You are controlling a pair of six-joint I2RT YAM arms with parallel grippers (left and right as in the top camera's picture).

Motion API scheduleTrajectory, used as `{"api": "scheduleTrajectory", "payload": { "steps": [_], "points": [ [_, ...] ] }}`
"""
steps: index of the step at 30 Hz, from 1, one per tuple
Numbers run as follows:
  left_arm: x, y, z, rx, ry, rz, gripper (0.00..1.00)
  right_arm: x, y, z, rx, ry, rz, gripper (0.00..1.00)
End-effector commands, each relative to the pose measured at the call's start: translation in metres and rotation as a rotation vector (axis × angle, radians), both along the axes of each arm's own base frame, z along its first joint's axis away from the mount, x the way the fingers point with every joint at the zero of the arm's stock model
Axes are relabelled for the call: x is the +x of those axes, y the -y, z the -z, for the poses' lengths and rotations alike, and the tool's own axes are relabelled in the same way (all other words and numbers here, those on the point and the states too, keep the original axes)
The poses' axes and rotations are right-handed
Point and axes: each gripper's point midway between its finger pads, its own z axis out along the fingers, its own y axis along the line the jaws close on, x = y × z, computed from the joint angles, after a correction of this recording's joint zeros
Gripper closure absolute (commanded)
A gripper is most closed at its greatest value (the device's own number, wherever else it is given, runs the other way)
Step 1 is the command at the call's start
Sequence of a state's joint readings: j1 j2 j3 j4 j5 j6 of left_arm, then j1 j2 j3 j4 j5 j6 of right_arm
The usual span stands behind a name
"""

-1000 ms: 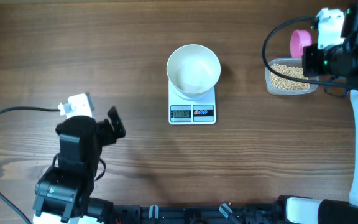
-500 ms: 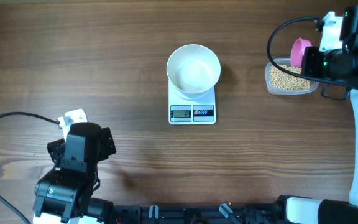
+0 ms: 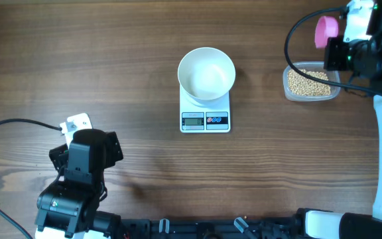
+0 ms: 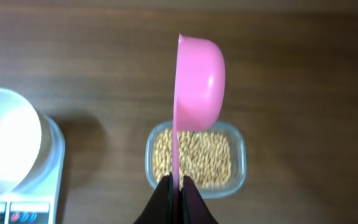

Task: Scoop item into bowl and weigh 150g on scale
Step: 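Retract the left gripper away from the scale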

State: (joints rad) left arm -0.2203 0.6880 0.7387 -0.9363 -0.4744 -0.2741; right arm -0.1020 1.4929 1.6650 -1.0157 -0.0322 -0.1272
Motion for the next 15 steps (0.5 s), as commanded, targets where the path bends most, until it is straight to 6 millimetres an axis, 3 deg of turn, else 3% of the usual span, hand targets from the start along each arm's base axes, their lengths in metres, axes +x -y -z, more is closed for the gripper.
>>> {"api": "scheduleTrajectory", "payload": {
  "steps": [1,10,15],
  "points": [
    [0.001,0.006,0.001,-0.032,0.000,0.025,0.00,0.007,0.004,-0.006,-0.029,0.032,-0.011,0.96],
    [0.001,0.012,0.003,-0.059,-0.007,0.049,0.00,0.009,0.004,-0.008,-0.087,0.039,-0.071,0.96],
    [0.001,0.012,0.003,-0.058,-0.006,0.049,0.00,-0.006,0.002,0.006,-0.032,-0.043,-0.025,0.96]
  ]
}}
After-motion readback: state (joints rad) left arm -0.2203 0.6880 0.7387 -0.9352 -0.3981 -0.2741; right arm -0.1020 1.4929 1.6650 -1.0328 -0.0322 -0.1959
